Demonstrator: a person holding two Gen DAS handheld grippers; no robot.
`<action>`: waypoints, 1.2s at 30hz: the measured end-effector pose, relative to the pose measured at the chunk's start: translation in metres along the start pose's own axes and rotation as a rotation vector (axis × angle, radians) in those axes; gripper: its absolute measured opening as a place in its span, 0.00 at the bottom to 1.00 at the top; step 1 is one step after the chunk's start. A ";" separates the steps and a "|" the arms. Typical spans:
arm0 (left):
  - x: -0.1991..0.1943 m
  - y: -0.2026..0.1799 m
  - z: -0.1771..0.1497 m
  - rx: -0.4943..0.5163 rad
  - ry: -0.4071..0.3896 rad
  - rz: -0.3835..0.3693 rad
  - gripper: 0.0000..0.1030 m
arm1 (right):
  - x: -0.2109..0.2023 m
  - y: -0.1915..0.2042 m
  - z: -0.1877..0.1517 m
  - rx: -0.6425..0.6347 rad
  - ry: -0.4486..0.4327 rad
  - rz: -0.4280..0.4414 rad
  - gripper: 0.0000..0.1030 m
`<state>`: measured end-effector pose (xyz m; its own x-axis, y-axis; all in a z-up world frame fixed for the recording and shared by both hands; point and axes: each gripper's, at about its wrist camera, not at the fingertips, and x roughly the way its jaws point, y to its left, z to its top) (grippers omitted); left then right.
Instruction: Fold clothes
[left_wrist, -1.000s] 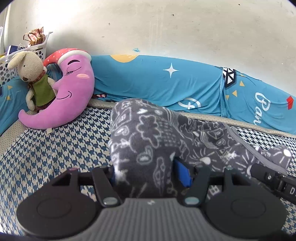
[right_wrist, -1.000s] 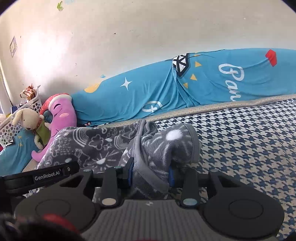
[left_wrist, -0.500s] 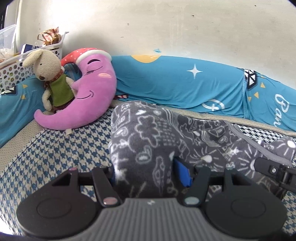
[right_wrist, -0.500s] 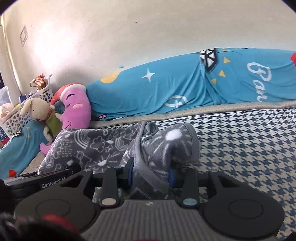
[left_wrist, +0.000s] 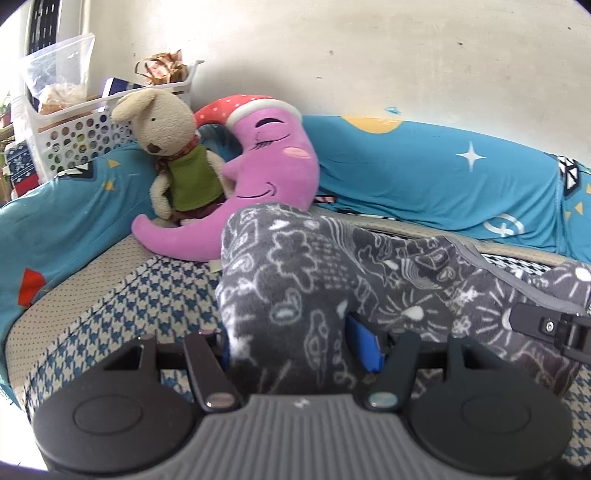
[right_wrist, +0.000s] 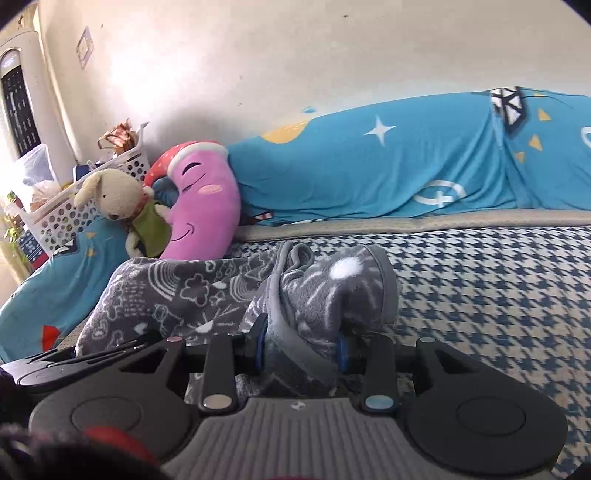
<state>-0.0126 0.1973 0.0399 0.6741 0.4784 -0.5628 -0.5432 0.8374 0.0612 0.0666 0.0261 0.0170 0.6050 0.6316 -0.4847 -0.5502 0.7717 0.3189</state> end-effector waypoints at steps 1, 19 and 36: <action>0.002 0.004 0.000 -0.004 0.000 0.009 0.57 | 0.004 0.003 0.000 -0.006 0.002 0.009 0.34; 0.031 0.047 -0.007 -0.125 0.077 0.123 0.75 | 0.051 0.009 -0.007 0.009 0.096 0.038 0.48; 0.027 0.104 0.008 -0.312 0.032 0.130 0.82 | -0.015 0.004 0.018 -0.047 0.010 0.108 0.44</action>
<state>-0.0470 0.2992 0.0375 0.5759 0.5635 -0.5923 -0.7540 0.6461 -0.1184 0.0654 0.0207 0.0400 0.5348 0.7102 -0.4578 -0.6384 0.6946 0.3316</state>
